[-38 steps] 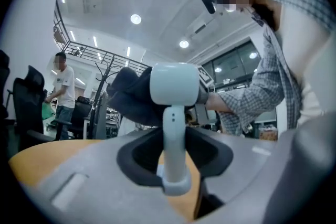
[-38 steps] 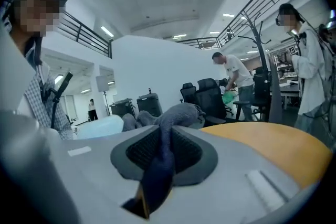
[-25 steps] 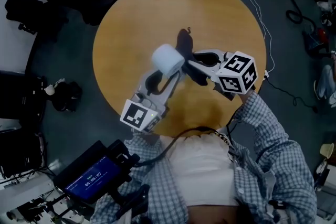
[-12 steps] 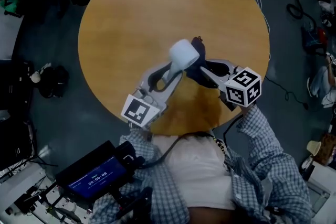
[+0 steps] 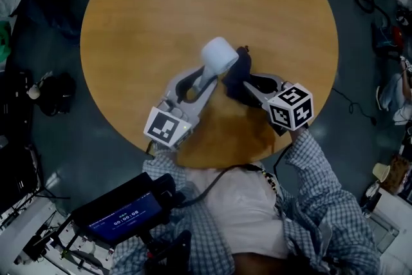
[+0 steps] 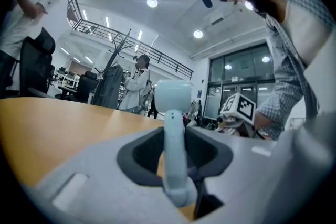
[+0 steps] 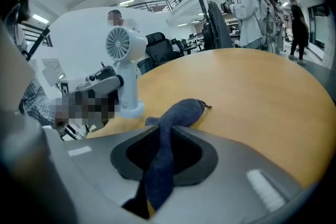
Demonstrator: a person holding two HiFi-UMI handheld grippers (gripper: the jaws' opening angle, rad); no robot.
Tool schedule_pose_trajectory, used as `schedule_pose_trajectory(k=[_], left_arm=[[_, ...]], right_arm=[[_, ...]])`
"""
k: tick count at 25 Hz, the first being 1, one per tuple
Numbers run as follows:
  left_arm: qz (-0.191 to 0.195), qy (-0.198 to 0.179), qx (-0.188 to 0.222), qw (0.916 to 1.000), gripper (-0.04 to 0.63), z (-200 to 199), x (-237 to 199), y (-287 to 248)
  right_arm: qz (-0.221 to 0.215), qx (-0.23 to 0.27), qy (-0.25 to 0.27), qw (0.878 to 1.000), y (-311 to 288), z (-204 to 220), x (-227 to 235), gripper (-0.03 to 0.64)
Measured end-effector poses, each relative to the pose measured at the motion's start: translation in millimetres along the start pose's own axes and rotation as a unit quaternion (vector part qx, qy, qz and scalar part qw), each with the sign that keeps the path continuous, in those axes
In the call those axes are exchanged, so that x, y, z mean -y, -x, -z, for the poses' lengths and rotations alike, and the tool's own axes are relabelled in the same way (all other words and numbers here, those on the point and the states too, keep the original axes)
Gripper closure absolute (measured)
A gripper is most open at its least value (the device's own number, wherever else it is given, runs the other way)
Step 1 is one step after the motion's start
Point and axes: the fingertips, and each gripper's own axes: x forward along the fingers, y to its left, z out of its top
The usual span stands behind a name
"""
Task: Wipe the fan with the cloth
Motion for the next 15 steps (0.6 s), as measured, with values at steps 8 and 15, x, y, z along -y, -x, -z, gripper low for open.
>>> schedule_pose_trajectory(k=[8, 15], left_arm=[[0.017, -0.025, -0.015, 0.9994, 0.466, 6.1, 6.8, 3.8], [0.022, -0.026, -0.013, 0.9993, 0.466, 3.1, 12.1, 12.0]], right_arm=[[0.015, -0.016, 0.044, 0.999, 14.3, 7.1, -10.2, 0.541], [0.025, -0.016, 0.054, 0.998, 24.7, 3.8, -20.2, 0.541]])
